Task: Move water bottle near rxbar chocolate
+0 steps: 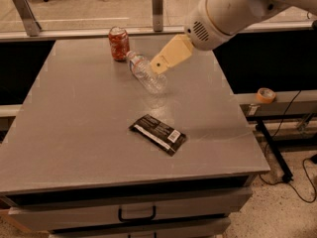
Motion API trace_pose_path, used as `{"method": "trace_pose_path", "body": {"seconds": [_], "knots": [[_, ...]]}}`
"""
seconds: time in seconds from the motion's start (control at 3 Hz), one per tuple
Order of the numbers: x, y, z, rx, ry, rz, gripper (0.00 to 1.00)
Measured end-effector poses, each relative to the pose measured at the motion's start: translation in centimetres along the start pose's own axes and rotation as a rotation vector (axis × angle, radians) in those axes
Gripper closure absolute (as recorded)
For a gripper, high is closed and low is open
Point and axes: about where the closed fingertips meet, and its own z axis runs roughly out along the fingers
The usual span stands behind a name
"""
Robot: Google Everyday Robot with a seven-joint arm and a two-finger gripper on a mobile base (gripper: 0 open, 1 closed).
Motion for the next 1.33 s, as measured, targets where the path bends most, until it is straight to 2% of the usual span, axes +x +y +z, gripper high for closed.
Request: {"method": "trace_pose_path", "body": {"seconds": [0.33, 0.67, 1.33], "knots": [[-1.8, 0.5, 3.4, -0.021, -0.004, 0.051, 0.00], [-2.3, 0.7, 6.5, 0.001, 0.002, 0.096, 0.00], [-0.7, -0.8, 13.2, 0.043, 0.023, 0.160, 0.00]]}}
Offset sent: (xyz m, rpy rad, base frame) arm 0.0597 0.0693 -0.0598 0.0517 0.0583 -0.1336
